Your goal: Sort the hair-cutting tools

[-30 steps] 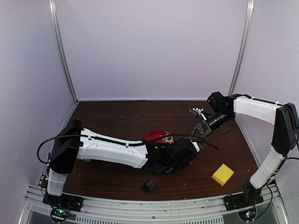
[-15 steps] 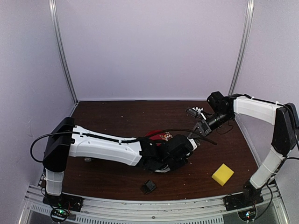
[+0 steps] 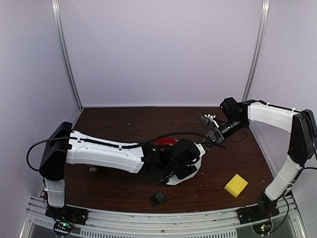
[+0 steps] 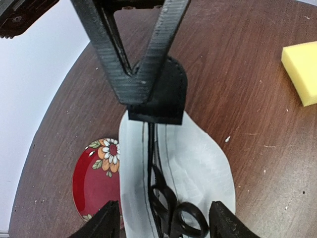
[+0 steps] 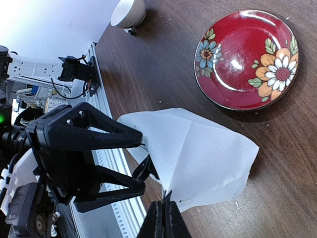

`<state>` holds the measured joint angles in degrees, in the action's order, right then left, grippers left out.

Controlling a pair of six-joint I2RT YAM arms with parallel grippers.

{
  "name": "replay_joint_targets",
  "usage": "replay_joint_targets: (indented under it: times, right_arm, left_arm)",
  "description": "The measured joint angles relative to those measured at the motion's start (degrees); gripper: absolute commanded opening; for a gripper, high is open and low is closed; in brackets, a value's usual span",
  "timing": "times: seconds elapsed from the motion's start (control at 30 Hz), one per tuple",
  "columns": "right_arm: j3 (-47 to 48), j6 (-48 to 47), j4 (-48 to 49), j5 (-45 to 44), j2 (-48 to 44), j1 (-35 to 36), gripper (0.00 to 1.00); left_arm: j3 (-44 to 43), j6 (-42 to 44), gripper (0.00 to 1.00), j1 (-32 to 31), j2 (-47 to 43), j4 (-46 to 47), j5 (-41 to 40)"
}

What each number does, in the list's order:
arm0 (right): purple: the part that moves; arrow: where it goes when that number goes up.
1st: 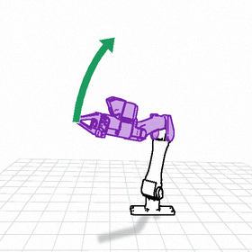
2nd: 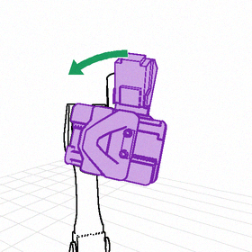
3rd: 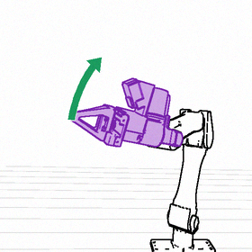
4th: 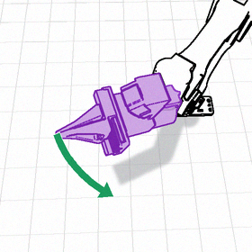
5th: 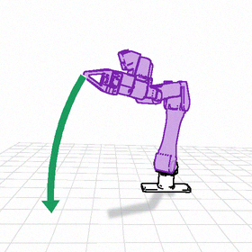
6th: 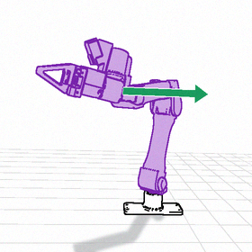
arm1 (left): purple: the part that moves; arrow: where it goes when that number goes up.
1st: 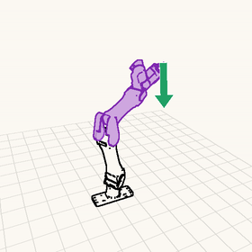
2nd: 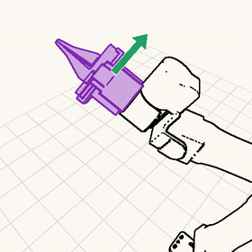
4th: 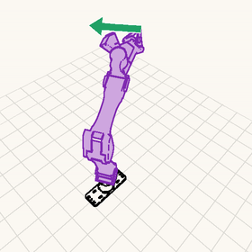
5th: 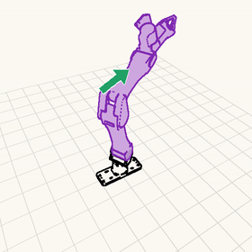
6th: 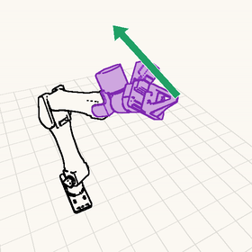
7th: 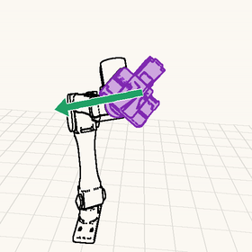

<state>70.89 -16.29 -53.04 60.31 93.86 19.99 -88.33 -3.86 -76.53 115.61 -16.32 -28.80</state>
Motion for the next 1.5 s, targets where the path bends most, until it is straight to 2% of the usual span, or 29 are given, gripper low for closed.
replay_joint_targets:
  times: [0.2, 0.27, 0.43, 0.57, 0.8, 1.0, 1.2, 1.33, 1.5]
  right_arm:
    - [0.00, 0.00, -0.07, -0.07, 0.00, 0.00, 0.00]
    - [0.00, 0.00, -0.09, -0.07, 0.00, 0.00, 0.00]
    - [0.00, -0.04, -0.11, -0.13, 0.00, 0.00, 0.00]
    - [0.00, -0.13, -0.17, -0.37, -0.02, 0.00, 0.00]
    - [0.00, -0.31, -0.35, -0.81, -0.98, 0.00, 0.00]
    - [0.00, -0.44, -0.70, -0.79, -1.11, -0.04, 0.00]
    - [0.11, -0.44, -1.75, -0.33, -1.09, -0.11, 0.00]
    - [0.98, 0.00, -1.99, -0.39, -0.68, -0.22, 0.00]
    - [1.14, 0.70, -1.79, -1.84, -0.57, -0.42, 0.00]
  left_arm:
    - [0.07, -0.09, 0.55, 0.37, -0.02, 0.02, -0.09]
    - [0.07, -0.22, 0.54, 0.37, -0.02, 0.02, 0.07]
    - [0.04, -0.96, 0.60, 0.48, -0.02, -0.20, -0.44]
    - [0.04, -2.84, 0.61, 1.79, -0.02, -1.40, -0.74]
    - [-1.25, -2.60, 0.61, 6.47, 0.46, -1.40, 2.99]
    - [-5.70, -0.48, 0.65, 6.80, 3.61, -0.87, 7.34]
    - [-6.16, 1.49, 0.69, 6.80, 4.07, -1.60, 10.23]
    - [-3.30, 1.99, 0.82, 6.80, -0.85, -1.84, 10.21]
    - [0.79, -0.11, 0.82, 6.80, -11.23, -2.80, 11.28]
